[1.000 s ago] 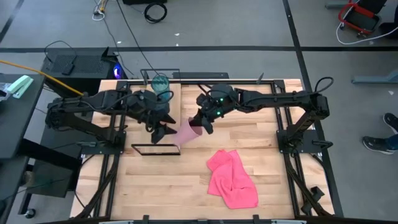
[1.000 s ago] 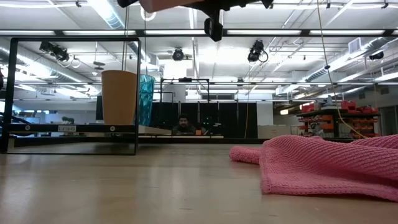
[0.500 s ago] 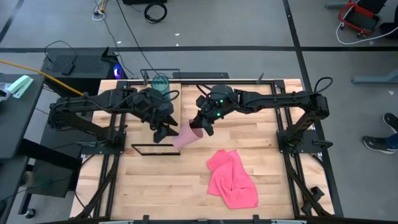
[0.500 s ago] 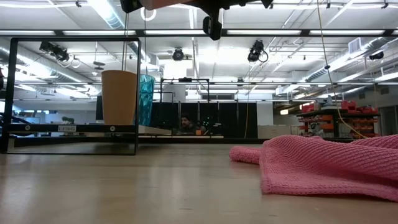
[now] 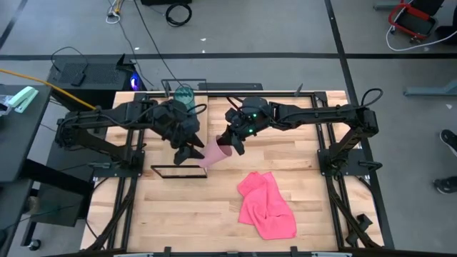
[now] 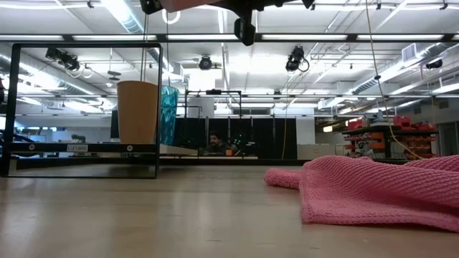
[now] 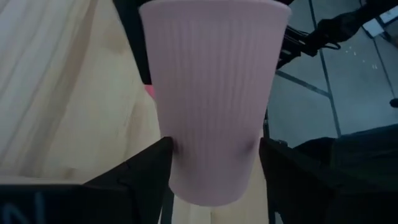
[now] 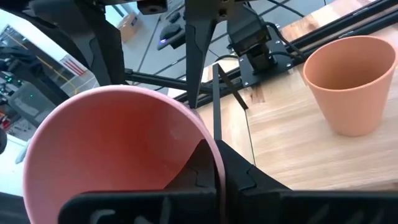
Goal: Stack small to large cups/mugs on shelf
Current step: Put the orange cup on the shelf
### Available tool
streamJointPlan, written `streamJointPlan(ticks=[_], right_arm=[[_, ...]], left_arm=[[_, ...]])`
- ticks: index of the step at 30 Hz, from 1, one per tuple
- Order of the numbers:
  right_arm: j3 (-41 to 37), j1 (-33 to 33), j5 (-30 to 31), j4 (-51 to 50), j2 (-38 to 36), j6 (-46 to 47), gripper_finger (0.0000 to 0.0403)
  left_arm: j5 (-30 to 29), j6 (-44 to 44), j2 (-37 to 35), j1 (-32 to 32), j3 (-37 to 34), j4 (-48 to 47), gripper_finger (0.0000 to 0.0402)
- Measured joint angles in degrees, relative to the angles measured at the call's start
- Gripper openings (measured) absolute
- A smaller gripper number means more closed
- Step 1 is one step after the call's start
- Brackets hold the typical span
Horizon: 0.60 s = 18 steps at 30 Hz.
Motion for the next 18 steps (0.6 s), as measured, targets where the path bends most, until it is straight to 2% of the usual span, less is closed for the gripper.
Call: streamJointPlan(ticks=[9,12,18], right_arm=[[0.0,-0.1,1.3,-0.2,0.1,0.2,0.0000],[0.0,-0.1,1.7,-0.3,0.1,0.2,0.0000],[0.0,-0.1,1.7,0.0,0.1,0.2,0.0000]], left_arm=[[0.3,-2.3,1.1,0.3,0.0,-0.6,0.0251],[2.5,-2.4,1.4,0.3,0.0,-0.8,0.0248],[3.0,-2.3,1.4,0.3,0.0,-0.5,0.0252]])
